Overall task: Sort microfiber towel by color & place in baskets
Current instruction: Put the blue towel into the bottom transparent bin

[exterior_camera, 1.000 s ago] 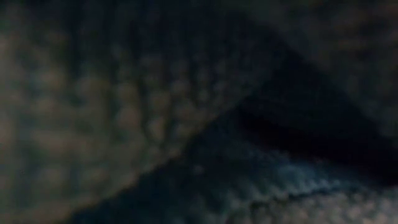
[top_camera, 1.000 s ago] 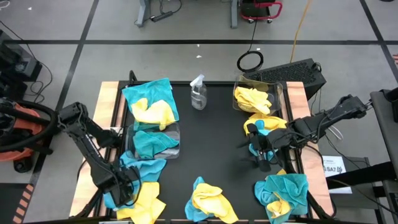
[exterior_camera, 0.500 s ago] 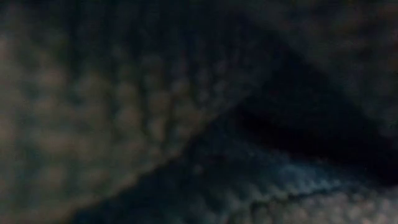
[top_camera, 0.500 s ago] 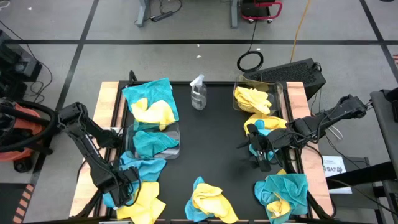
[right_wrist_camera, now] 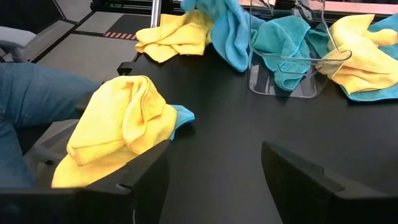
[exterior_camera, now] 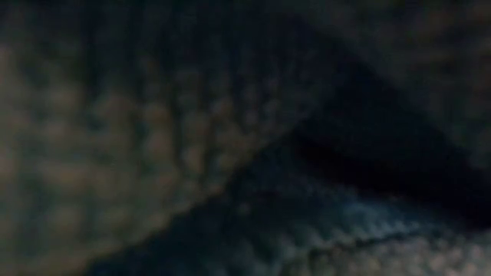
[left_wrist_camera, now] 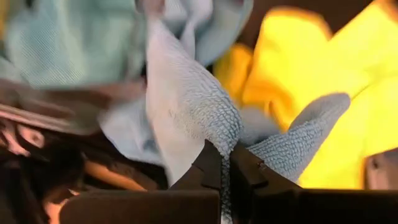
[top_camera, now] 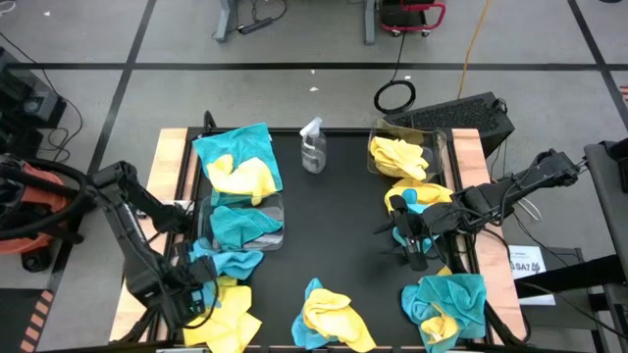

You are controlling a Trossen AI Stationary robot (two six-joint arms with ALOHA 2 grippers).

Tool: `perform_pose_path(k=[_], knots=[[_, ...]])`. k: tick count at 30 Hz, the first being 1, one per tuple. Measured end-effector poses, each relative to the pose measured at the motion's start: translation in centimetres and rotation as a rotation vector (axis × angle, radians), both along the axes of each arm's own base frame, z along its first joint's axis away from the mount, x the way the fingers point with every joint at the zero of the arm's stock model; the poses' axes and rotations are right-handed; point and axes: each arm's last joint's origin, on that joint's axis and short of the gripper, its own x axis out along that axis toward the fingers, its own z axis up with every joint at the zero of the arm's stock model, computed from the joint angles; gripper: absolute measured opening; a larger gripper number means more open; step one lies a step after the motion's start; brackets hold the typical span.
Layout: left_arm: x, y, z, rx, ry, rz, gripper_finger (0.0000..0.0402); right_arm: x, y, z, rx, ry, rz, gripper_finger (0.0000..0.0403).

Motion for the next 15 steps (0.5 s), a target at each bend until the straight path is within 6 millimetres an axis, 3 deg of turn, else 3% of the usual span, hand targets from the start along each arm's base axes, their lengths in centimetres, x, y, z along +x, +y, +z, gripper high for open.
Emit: perform_pose_path(k=[6, 15], knots=[[0.4, 0.0, 3.8, 0.021, -0.153, -0.074, 0.0003, 0.0, 0.0, 0.0, 0.000, 0.000, 0.000, 0.0240], [0.8, 0.1, 6.1, 0.046, -0.284, -0.155, 0.0003, 0.0, 0.0, 0.1, 0.012, -0.007, -0.005, 0.0240]])
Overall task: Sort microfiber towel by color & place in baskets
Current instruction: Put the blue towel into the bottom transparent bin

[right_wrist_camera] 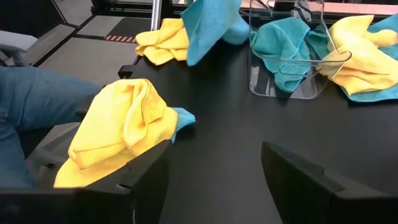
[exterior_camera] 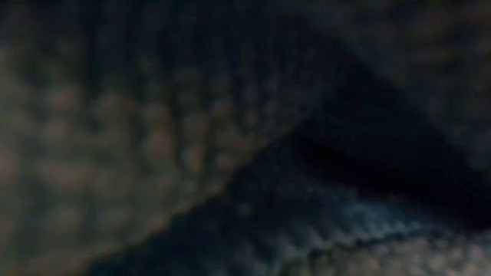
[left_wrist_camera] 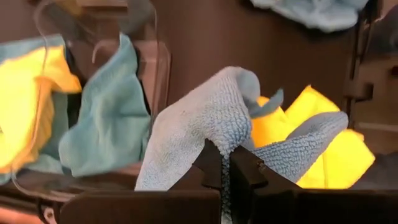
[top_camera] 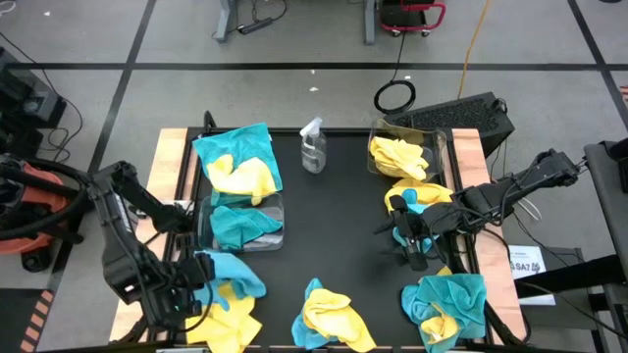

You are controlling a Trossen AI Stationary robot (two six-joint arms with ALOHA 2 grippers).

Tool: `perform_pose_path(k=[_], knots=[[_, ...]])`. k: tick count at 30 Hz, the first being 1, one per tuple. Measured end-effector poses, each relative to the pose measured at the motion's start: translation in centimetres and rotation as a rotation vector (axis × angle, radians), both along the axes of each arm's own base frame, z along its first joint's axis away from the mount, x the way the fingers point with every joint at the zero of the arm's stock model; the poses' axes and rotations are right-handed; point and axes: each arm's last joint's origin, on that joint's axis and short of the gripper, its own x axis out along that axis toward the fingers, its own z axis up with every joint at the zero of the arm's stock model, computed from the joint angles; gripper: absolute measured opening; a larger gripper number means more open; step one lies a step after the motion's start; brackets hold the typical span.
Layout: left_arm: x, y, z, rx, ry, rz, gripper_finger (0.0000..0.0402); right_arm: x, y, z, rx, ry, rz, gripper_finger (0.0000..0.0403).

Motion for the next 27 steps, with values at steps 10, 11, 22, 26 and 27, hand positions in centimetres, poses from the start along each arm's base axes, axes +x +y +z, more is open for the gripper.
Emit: perform_pose_path(k=[10, 11, 22, 26, 27], knots=[[0.0, -0.3, 0.1, -0.087, 0.046, 0.035, 0.0054, 0.0, 0.0, 0.0, -0.001, 0.001, 0.000, 0.0240], [0.0, -0.3, 0.1, -0.089, 0.046, 0.041, 0.0068, 0.0, 0.0, 0.0, -0.001, 0.001, 0.001, 0.0240], [0.4, -0.9, -3.5, -0.062, 0.029, 0.069, 0.0201, 0.0, 0.0, 0.0, -0.004, 0.000, 0.002, 0.0240], [1.5, -1.3, -5.8, -0.073, -0.055, 0.064, 0.0225, 0.0, 0.0, 0.0, -0.004, 0.000, 0.002, 0.0240], [1.9, -1.3, -6.4, -0.082, -0.070, 0.054, 0.0228, 0.0, 0.0, 0.0, -0.005, 0.000, 0.002, 0.0240]])
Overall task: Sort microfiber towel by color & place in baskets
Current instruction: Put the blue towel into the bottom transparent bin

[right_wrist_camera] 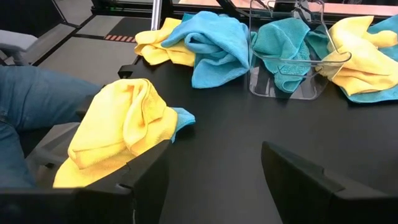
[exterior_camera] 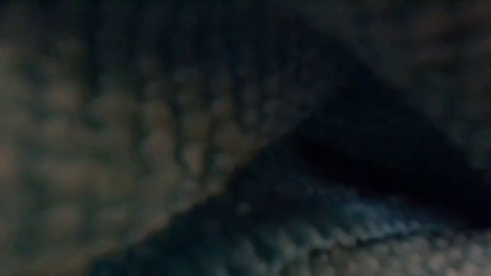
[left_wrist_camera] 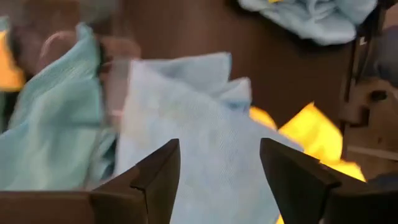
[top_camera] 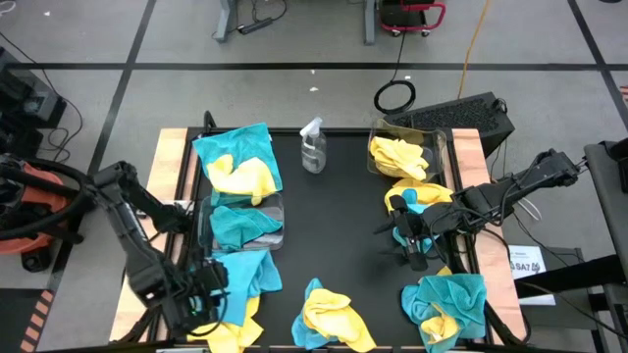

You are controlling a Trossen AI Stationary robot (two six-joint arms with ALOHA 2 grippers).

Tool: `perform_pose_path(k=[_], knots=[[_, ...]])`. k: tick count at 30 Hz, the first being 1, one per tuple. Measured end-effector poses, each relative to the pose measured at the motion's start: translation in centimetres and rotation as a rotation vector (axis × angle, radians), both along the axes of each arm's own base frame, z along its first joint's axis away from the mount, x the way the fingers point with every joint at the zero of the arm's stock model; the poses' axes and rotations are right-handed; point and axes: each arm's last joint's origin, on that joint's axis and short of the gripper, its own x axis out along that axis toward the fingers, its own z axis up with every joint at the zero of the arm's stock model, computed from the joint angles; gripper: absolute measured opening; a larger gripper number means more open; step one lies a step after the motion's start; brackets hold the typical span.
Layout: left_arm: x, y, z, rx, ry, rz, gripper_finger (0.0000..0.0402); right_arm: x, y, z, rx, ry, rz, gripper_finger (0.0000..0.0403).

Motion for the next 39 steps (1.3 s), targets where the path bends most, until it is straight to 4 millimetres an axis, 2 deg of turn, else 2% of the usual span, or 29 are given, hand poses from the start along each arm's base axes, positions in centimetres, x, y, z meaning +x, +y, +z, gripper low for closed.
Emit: perform_pose_path(k=[4, 10, 17, 22, 28, 31, 35, 39], knots=[[1.7, 0.6, -2.4, 0.024, -0.022, 0.004, 0.0230, 0.0, 0.0, 0.0, 0.001, -0.003, 0.000, 0.0240], [4.3, 3.3, -5.1, 0.107, 0.001, 0.163, 0.0230, 0.0, 0.0, 0.0, 0.004, -0.006, -0.001, 0.0240], [7.2, 4.4, -6.2, -0.066, 0.015, 0.115, 0.0230, 0.0, 0.0, 0.1, 0.017, -0.006, -0.007, 0.0240], [7.2, 5.5, -6.7, -0.089, 0.135, 0.162, 0.0230, 0.0, 0.0, 0.1, 0.015, -0.006, -0.006, 0.0240], [8.1, 4.8, -8.1, -0.128, 0.183, 0.121, 0.0230, -0.1, 0.3, 0.1, 0.002, -0.010, 0.013, 0.0240], [8.6, 5.2, -9.1, -0.093, 0.227, 0.132, 0.0228, -0.1, 0.3, 0.1, -0.002, -0.014, 0.017, 0.0240], [8.5, 6.2, -10.0, -0.023, 0.313, 0.187, 0.0182, -0.1, 0.3, 0.1, 0.001, -0.013, 0.014, 0.0240], [8.5, 6.5, -10.1, 0.006, 0.341, 0.161, 0.0080, -0.1, 0.4, 0.1, 0.003, -0.013, 0.017, 0.0240]])
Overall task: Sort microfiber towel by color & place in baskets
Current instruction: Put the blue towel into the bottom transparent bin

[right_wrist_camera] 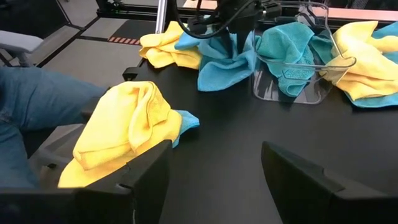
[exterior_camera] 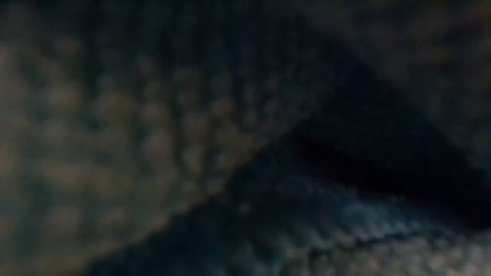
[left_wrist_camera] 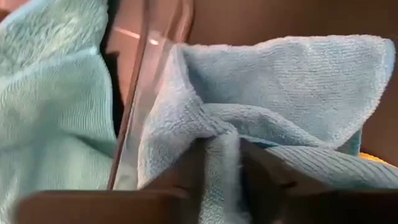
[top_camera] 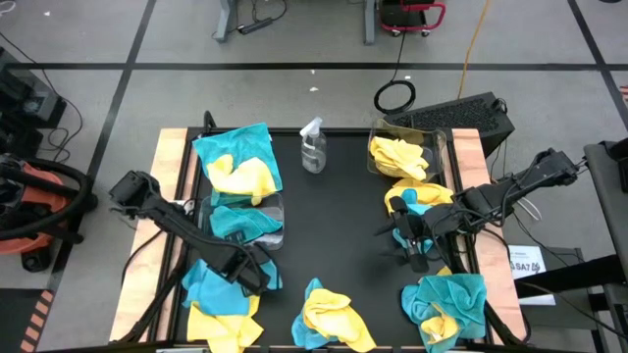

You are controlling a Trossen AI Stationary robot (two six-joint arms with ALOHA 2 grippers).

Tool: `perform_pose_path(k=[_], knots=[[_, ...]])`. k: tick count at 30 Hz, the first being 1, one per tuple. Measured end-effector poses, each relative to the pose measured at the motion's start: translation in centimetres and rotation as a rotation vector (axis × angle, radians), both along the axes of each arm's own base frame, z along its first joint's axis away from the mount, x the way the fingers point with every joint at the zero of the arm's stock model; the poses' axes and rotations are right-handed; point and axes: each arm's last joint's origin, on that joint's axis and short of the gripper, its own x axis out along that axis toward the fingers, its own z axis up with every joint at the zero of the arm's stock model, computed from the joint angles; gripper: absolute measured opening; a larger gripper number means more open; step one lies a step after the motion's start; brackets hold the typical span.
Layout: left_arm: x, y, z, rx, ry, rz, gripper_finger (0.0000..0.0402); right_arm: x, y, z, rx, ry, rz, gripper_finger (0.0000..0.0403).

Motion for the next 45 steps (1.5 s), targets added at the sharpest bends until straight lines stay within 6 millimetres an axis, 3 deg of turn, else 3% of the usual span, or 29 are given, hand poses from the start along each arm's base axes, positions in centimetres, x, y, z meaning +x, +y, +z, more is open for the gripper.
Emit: perform_pose_path(k=[3, 9, 17, 28, 35, 45], knots=[[0.2, -0.2, 0.6, -0.006, -0.013, -0.045, 0.0015, 0.0, 0.0, 0.0, 0.001, -0.001, 0.002, 0.0240], [0.3, -1.0, 3.7, 0.044, -0.024, -0.082, 0.0009, 0.0, 0.0, 0.0, 0.001, -0.003, 0.000, 0.0240], [-1.2, -2.5, 10.9, 0.204, -0.070, -0.091, 0.0004, 0.0, 0.0, 0.0, 0.000, -0.002, 0.000, 0.0240], [-3.3, -4.8, 19.2, 0.339, -0.470, -0.173, 0.0002, 0.0, 0.0, 0.0, -0.005, -0.004, 0.004, 0.0240], [-3.8, -4.9, 21.5, 0.483, -0.599, -0.274, 0.0002, 0.0, 0.0, 0.0, -0.002, -0.002, 0.003, 0.0240], [-3.8, -4.7, 22.1, 0.632, -0.600, -0.393, 0.0001, 0.0, 0.0, 0.0, -0.002, -0.001, 0.002, 0.0240]])
